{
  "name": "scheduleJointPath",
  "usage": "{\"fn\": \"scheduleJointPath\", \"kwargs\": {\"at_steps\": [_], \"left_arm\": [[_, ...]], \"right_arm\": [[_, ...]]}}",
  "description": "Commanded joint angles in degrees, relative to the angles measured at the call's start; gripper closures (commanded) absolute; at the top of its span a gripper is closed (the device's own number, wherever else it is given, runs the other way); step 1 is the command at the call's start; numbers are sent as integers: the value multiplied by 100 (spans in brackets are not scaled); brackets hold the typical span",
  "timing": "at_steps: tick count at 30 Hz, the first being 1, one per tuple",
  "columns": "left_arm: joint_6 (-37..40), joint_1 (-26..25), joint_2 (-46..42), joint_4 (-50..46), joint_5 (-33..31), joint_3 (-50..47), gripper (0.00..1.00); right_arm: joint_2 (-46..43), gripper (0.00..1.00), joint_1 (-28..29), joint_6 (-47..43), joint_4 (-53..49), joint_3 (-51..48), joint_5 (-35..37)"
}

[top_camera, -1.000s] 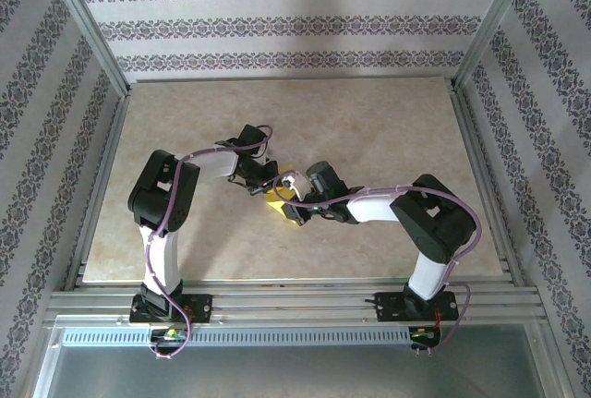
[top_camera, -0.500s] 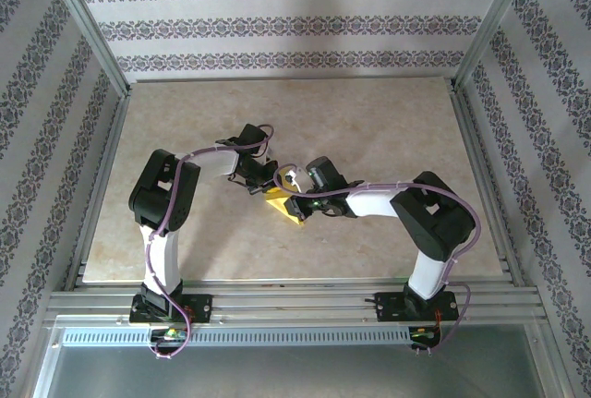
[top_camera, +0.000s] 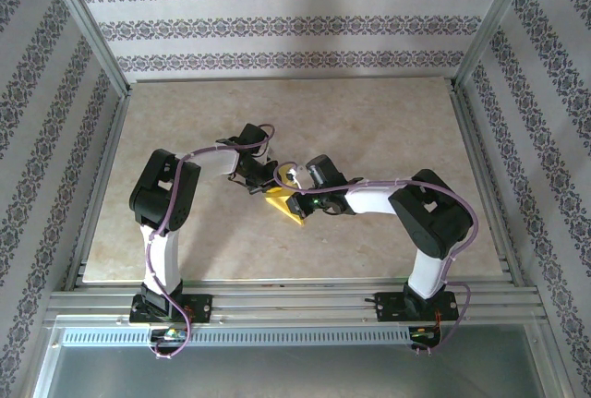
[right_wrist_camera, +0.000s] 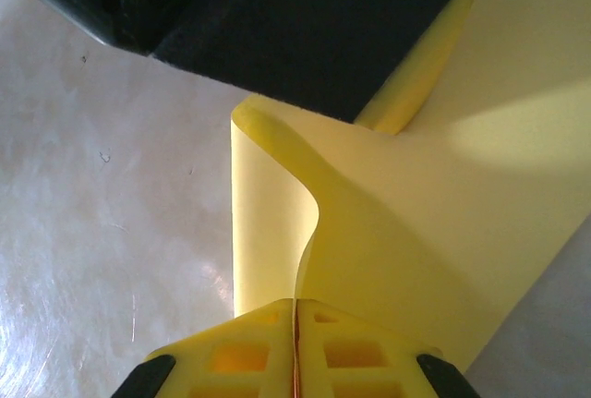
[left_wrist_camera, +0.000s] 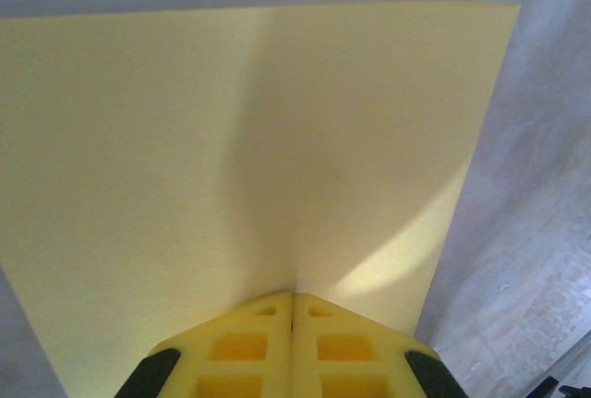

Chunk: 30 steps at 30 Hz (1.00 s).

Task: Fold a paper plane with a square sheet of paper (pick it up from the middle)
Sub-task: Third fold the triangle at the center of the table.

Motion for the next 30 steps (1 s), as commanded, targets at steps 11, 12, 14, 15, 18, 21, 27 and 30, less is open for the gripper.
{"fn": "scheduleJointPath", "kwargs": {"at_steps": [11,12,14,15,18,21,27,30], "left_arm": [[199,-99,222,-378,-155,34,97],[201,-99,222,-378,-157,35,97],[199,-101,231,-387,-159,24,97],[199,-105,231,-387,-152,24,97],[206,-103,238,-385,-159,24,97],[194,-100,240,-378,-146,12,97],[198,-103,240,-378,-143,9,97],[205,-104,244,-368,-142,6,97]], "right_arm": [[178,88,-70,-5,-253,247,194],[192,88,-66,3,-253,255,207],[205,88,-71,12,-279,264,234],[205,88,-69,13,-293,264,234],[214,88,-69,12,-304,282,234],[231,87,-65,4,-328,299,234],[249,88,-69,11,-385,317,309],[266,88,-65,21,-411,339,348]]}}
